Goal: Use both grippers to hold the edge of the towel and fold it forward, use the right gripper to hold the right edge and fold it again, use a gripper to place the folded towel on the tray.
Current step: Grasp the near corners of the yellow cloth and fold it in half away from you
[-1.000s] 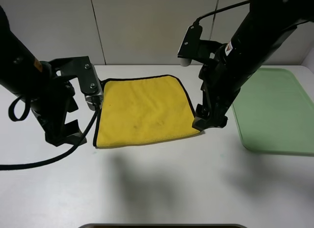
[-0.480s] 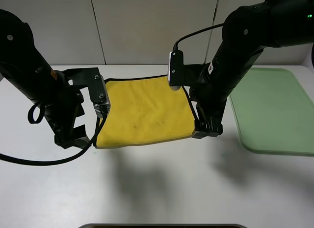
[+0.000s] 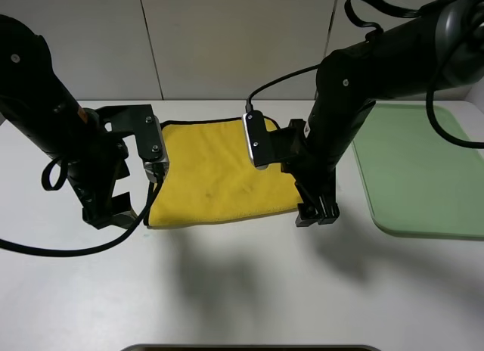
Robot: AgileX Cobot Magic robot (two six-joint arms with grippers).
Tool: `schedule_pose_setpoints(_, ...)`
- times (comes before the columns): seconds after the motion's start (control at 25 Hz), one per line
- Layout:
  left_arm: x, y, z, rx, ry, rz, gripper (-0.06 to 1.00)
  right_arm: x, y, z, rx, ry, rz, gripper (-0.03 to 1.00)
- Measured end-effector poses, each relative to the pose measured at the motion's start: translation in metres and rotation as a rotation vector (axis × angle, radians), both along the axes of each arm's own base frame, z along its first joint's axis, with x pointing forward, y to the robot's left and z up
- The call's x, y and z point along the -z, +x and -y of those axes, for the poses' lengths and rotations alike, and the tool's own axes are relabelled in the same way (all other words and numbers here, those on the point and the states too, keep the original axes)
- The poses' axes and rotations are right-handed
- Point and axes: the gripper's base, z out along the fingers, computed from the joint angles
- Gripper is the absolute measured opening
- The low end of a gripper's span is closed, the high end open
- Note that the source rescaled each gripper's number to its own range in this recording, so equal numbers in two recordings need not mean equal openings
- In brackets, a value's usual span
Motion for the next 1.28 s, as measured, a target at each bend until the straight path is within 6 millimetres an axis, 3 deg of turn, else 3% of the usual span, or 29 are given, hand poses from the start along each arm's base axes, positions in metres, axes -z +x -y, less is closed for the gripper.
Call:
schedule_pose_setpoints(0.2,0.000,0.000,0.000,0.000,0.000,-0.001,0.81,0.017,-0.002,-0.010,-0.080,-0.016,0.001,1.00)
schedule_pose_setpoints(1.04,0.001,0.001,0.000,0.006,0.001,0.003,0.81,0.059,0.000,-0.008,-0.145,-0.120,-0.058,1.00)
schedule_pose_setpoints(1.28,0.024,0.009,0.005,0.008,0.021,-0.031,0.80,0.059,0.001,-0.008,-0.144,-0.118,-0.058,1.00)
